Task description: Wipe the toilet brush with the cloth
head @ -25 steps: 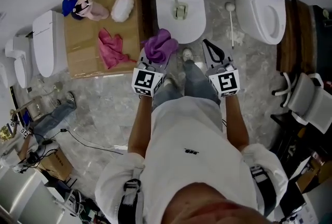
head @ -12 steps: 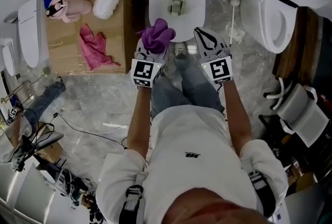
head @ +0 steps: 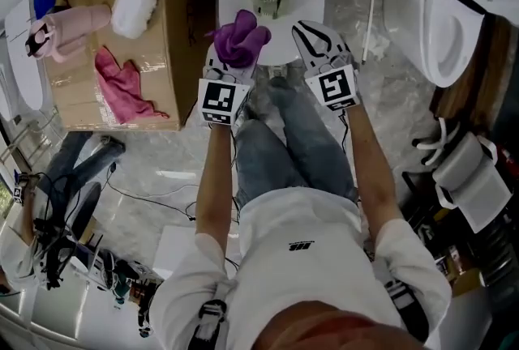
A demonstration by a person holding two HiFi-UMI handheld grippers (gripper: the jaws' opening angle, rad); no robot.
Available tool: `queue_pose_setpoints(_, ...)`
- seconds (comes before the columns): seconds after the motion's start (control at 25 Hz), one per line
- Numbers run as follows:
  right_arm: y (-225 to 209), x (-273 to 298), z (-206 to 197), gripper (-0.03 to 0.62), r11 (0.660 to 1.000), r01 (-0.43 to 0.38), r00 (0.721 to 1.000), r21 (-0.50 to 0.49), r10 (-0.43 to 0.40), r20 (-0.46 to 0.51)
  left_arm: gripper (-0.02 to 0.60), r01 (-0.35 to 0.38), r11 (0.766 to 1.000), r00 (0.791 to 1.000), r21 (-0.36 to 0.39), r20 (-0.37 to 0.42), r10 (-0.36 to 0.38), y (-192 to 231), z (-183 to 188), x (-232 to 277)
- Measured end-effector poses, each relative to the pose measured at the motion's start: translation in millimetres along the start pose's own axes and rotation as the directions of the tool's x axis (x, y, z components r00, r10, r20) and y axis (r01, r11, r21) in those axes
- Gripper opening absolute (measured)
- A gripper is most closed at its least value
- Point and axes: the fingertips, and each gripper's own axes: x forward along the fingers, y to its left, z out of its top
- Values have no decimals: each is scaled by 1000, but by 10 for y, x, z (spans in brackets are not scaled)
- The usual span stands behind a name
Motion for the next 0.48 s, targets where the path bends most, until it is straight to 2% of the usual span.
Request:
queue_pose_setpoints(0.24, -112, 457, -516, 63, 998, -46, 996, -47, 42, -81, 150, -2, 1000, 999, 0, -33, 2, 78, -290, 414)
queue_pose_setpoints(0.48, -102, 882, -695, 114, 984, -118, 989, -134, 104, -109, 173, 3, 1000, 999, -10, -39, -3, 145, -452, 674)
